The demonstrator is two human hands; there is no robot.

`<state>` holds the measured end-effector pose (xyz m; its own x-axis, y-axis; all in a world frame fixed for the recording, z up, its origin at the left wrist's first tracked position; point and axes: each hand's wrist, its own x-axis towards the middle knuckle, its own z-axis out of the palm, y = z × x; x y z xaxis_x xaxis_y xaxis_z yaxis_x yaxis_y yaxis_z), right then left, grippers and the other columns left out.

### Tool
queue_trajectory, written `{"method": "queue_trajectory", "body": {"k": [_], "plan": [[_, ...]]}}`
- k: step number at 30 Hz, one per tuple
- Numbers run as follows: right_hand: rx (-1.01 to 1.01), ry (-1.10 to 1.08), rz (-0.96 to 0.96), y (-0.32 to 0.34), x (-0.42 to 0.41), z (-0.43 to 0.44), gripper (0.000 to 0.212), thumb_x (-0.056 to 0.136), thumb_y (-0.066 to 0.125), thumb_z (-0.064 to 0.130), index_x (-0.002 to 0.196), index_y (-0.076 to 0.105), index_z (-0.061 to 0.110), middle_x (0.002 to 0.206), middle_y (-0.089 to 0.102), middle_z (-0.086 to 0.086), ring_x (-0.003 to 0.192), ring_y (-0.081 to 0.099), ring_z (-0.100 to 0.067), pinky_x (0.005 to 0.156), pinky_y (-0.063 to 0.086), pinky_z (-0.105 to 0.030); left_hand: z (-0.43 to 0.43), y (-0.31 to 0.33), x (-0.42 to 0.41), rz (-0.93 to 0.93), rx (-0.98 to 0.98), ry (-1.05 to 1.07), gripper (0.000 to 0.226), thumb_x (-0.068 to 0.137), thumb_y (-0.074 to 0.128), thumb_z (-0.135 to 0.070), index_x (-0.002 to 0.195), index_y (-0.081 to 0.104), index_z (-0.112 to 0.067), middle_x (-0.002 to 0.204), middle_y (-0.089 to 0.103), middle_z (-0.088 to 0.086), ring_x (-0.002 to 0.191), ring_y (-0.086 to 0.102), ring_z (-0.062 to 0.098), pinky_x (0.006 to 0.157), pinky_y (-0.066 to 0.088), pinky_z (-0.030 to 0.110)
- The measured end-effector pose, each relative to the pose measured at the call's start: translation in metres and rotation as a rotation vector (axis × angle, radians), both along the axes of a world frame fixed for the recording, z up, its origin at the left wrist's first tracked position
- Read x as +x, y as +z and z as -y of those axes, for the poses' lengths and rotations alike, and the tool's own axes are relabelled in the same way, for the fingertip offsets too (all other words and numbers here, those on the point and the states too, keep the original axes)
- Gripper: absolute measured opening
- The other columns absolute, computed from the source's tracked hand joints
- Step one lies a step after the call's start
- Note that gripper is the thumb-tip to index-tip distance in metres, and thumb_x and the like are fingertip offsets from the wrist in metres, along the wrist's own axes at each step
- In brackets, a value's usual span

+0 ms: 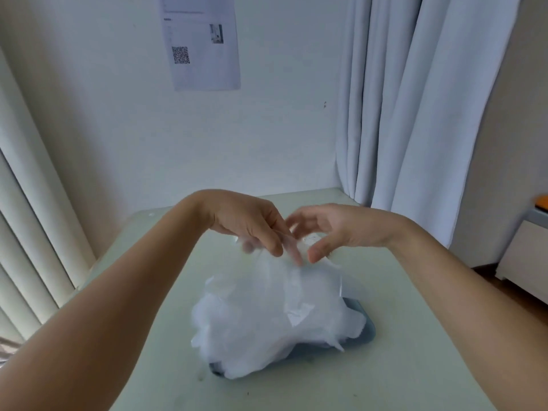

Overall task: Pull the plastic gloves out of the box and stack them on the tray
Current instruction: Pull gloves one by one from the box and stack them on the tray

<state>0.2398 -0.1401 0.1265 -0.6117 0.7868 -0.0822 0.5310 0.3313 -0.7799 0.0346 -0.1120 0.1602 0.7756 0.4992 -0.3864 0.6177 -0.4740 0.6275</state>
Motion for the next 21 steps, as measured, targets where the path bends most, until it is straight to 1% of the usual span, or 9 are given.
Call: {"method": "queue_trajectory", "body": {"k": [2,4,7,9,11,13,16,19,21], "plan": [[-0.028,0.024,0.098,0.0,-0.002,-0.002,0.022,0.079,0.076,0.014,0.099,0.068,0.018,0.092,0.07,0.002,0.089,0.063,-0.009,0.085,0.047,-0.022,-0.003,0.0,-0.01,-0.012,0.03,0.043,0.028,0.076,0.067,-0.031,0.099,0.076,-0.018,0.084,0.043,0.009,0.06,0.034,0.013,0.056,0.036,0.019],[0.045,-0.03,0.133,-0.004,0.001,-0.004,0.005,0.08,0.075,0.016,0.082,0.071,0.019,0.078,0.067,0.006,0.076,0.059,-0.006,0.078,0.045,-0.022,-0.005,-0.004,-0.021,0.034,0.058,0.124,0.016,0.079,0.071,-0.033,0.091,0.077,-0.025,0.084,0.049,0.009,0.068,0.043,0.012,0.061,0.04,0.017],[0.094,-0.159,0.079,-0.007,0.008,-0.007,0.004,0.081,0.074,0.018,0.08,0.071,0.016,0.078,0.067,-0.001,0.071,0.057,-0.008,0.075,0.045,-0.024,-0.012,-0.016,-0.033,0.207,0.133,0.287,0.006,0.084,0.071,-0.02,0.084,0.075,-0.025,0.083,0.069,-0.008,0.081,0.061,0.003,0.069,0.045,0.011],[0.187,-0.299,0.089,-0.009,0.009,-0.012,0.008,0.08,0.076,0.021,0.085,0.072,0.016,0.084,0.068,0.003,0.074,0.058,-0.001,0.074,0.043,-0.02,-0.017,-0.023,-0.033,0.351,0.191,0.422,0.007,0.085,0.07,-0.015,0.082,0.073,-0.02,0.078,0.071,-0.009,0.077,0.065,0.004,0.069,0.048,0.012],[0.439,-0.533,0.129,-0.011,0.008,-0.019,0.027,0.076,0.079,0.029,0.099,0.069,0.021,0.105,0.061,0.005,0.095,0.054,-0.002,0.083,0.035,-0.017,-0.019,-0.023,-0.028,0.522,0.152,0.601,0.009,0.083,0.072,-0.016,0.077,0.069,-0.01,0.069,0.069,-0.001,0.066,0.067,0.011,0.063,0.053,0.019],[0.647,-0.707,0.013,-0.01,0.001,-0.015,0.044,0.07,0.082,0.037,0.109,0.063,0.026,0.113,0.053,0.004,0.103,0.051,-0.01,0.087,0.037,-0.018,-0.018,-0.021,-0.019,0.643,0.111,0.763,0.016,0.085,0.07,-0.017,0.075,0.065,-0.005,0.059,0.066,0.003,0.053,0.065,0.014,0.056,0.057,0.023],[0.51,-0.598,-0.282,-0.01,-0.023,0.007,0.073,0.059,0.083,0.05,0.123,0.054,0.03,0.109,0.058,0.012,0.092,0.057,-0.003,0.082,0.045,-0.016,-0.011,-0.017,-0.002,0.815,-0.05,0.837,0.012,0.091,0.061,-0.01,0.089,0.061,0.002,0.06,0.067,0.01,0.05,0.065,0.019,0.057,0.057,0.027],[0.403,-0.394,-0.105,-0.031,-0.051,0.023,0.124,0.057,0.085,0.05,0.151,0.007,0.034,0.144,0.033,0.019,0.129,0.038,0.002,0.102,0.032,-0.017,-0.008,-0.018,0.009,0.928,-0.23,0.87,0.018,0.093,0.056,-0.009,0.095,0.06,0.008,0.076,0.067,0.021,0.054,0.067,0.021,0.057,0.058,0.03],[0.509,-0.463,-0.019,-0.048,-0.06,0.021,0.117,0.073,0.08,0.035,0.151,-0.007,0.031,0.153,0.026,0.009,0.135,0.034,-0.005,0.097,0.028,-0.011,-0.005,-0.019,0.013,0.971,-0.358,0.855,0.019,0.096,0.052,-0.009,0.093,0.06,0.008,0.076,0.067,0.019,0.057,0.068,0.02,0.062,0.059,0.029]]}}
